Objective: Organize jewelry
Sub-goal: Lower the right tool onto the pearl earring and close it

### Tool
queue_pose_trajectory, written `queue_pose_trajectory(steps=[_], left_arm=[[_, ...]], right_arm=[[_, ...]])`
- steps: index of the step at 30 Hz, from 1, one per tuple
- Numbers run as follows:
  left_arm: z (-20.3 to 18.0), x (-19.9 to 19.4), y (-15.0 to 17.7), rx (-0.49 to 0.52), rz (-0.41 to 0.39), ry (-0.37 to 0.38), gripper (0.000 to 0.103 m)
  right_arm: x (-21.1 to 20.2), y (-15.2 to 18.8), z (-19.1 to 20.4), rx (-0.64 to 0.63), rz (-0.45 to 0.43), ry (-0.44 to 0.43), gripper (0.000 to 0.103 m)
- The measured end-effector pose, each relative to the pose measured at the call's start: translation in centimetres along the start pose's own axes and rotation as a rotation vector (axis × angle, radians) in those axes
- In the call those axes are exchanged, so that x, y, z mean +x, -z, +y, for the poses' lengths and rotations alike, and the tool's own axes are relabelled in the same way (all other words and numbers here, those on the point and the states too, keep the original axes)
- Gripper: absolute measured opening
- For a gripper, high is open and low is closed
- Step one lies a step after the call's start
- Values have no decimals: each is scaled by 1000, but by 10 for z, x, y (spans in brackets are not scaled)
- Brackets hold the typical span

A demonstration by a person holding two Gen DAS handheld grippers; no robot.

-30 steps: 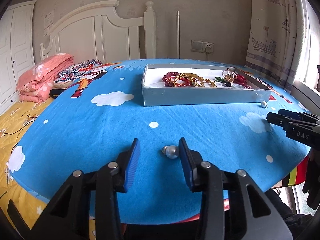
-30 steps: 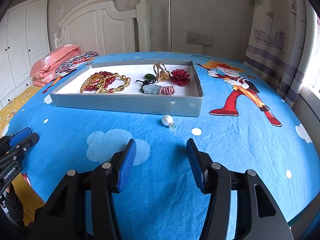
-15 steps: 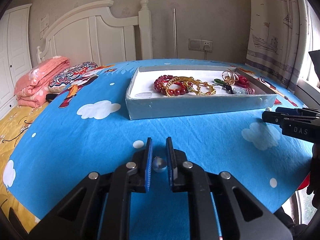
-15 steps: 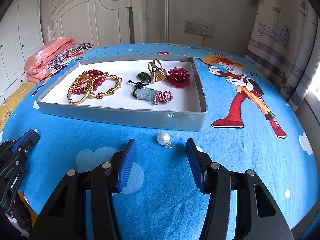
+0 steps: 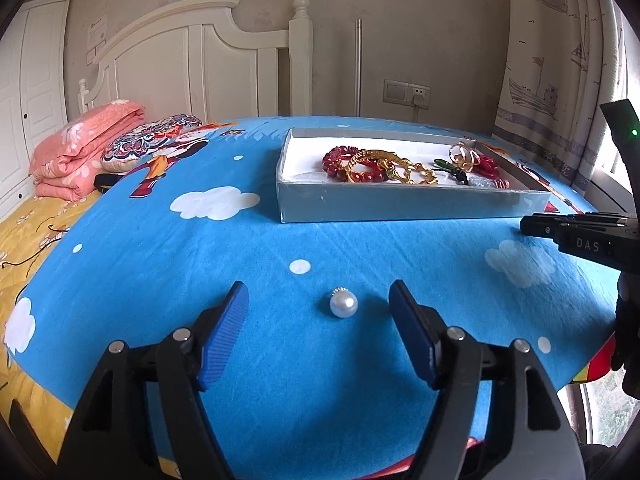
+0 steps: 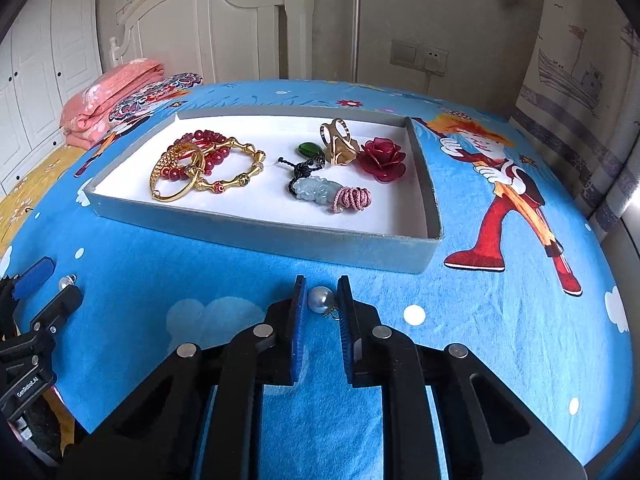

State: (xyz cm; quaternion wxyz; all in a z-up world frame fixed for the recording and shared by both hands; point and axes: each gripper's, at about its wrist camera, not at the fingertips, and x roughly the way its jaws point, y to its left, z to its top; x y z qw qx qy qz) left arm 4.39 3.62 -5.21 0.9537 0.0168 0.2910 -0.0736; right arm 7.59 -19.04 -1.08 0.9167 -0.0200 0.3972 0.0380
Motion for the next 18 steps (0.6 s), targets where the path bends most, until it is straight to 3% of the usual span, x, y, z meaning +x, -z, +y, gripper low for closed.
queue_pose_trajectory(steps=[13,15,16,17,18], left_arm=[[2,-5,5,-5,-10,-9,70],[-2,-3,2,7,-12,-20,38],[-3,-3,2,12,-10,-8,30],[-4,-3,1,13,-7,6,14],[-6,-3,1,16,-7,14,13]], right_arm=[[-15,19,10,-9,-54,8,15],[-17,21,11,-6,-63,6,15],[-17,23,11,-3,-68,4,15],[-18,24,11,1,-73,1,15],[-18,25,11,6,-79,-1,15]])
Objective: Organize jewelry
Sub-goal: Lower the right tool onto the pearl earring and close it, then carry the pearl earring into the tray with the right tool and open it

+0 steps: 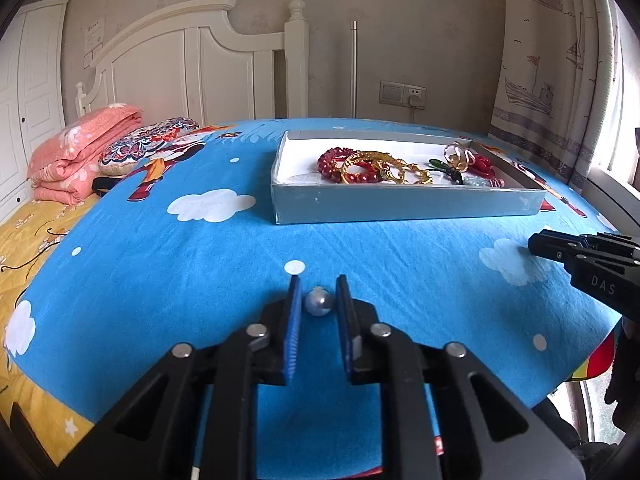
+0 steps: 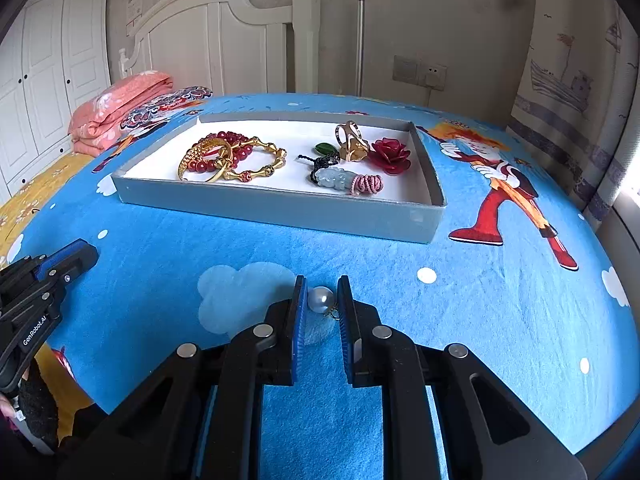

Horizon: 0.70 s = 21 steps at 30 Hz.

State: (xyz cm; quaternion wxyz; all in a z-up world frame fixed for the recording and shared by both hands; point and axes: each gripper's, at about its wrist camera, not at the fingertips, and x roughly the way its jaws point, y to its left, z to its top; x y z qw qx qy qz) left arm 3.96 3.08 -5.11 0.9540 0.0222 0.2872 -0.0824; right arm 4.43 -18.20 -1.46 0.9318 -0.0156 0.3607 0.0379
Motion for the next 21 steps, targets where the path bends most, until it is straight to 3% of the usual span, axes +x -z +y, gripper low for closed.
queue_pose_trajectory(steps=[10,21], left_arm=[[-9,-10,1,18,-23,-12,13],[-26,-11,0,45,-22,-48,13]], right_arm=[[-23,18,19,-36,-74,-61,15],[-44,18,28,-30,-161,-36,15]])
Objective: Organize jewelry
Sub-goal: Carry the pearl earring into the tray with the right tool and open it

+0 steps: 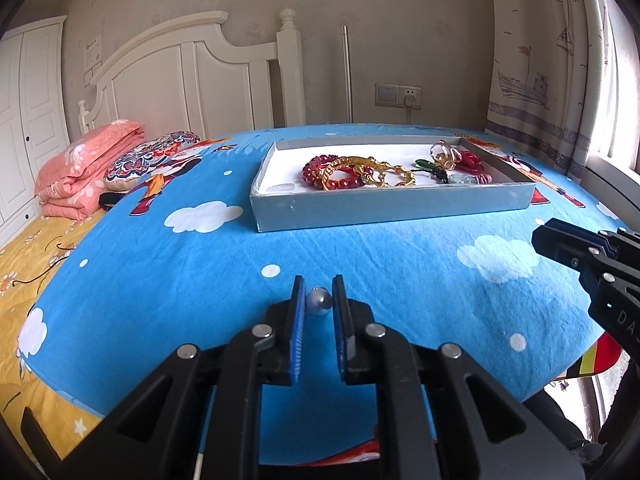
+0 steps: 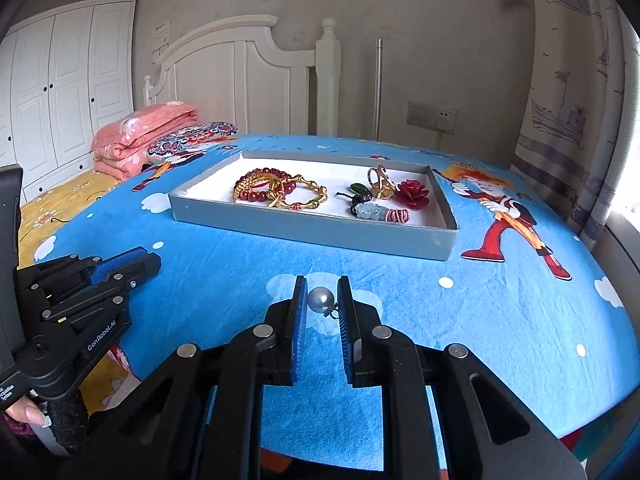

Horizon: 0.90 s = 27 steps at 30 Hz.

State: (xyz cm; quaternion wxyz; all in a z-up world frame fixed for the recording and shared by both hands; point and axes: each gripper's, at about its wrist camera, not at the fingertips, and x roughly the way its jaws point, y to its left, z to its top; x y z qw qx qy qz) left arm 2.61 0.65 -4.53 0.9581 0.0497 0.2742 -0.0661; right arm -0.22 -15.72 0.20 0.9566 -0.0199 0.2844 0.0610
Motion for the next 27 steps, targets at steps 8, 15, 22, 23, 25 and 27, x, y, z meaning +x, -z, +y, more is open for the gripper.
queue_pose_trajectory(steps=[8,15,22,23,25,27], left_arm=[[-10,3,-7,-1,-12,3,13],[-11,7,-13,-19,-4,11,13],[-14,18,-35,-51,-6,34,13],[-13,20,-40,-55,-9,36,13],[-13,24,-50,-57,-15,36,13],[-14,27,-61,-53,-22,34,13]], right_arm=[[2,0,-6,32,2,5,15],[7,-4,-7,46,7,-2,15],[20,-24,-6,64,-9,-6,15],[21,-28,-7,66,-14,-6,15],[23,-36,-7,60,-26,0,15],[28,-46,-10,64,-31,2,15]])
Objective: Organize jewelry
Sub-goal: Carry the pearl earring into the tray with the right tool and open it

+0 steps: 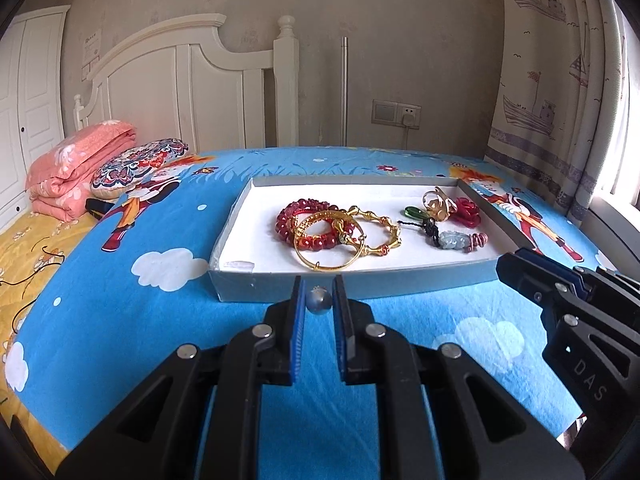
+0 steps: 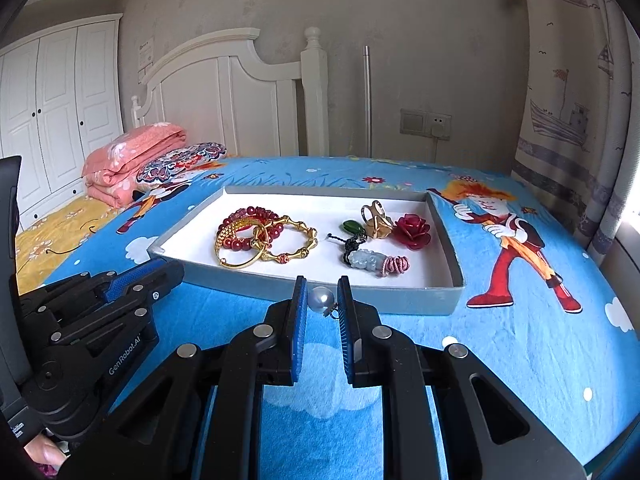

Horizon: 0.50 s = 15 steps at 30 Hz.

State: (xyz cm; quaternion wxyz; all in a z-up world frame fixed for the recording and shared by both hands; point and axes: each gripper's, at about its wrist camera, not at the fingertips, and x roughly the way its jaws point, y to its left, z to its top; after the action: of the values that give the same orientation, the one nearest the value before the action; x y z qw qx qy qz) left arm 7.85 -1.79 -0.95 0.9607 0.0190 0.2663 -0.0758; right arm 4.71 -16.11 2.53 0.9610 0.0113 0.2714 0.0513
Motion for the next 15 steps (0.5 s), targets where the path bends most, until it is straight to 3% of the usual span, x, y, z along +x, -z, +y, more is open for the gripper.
queue_pose_trajectory(steps=[7,15], left_arm=[[0,19,-40,9,-14,-7,13],[9,69,-79,-37,61,-22,13]], right_arm=[[26,-30,-10,15,5,5,15],[72,-54,-13,10,58,20,15]])
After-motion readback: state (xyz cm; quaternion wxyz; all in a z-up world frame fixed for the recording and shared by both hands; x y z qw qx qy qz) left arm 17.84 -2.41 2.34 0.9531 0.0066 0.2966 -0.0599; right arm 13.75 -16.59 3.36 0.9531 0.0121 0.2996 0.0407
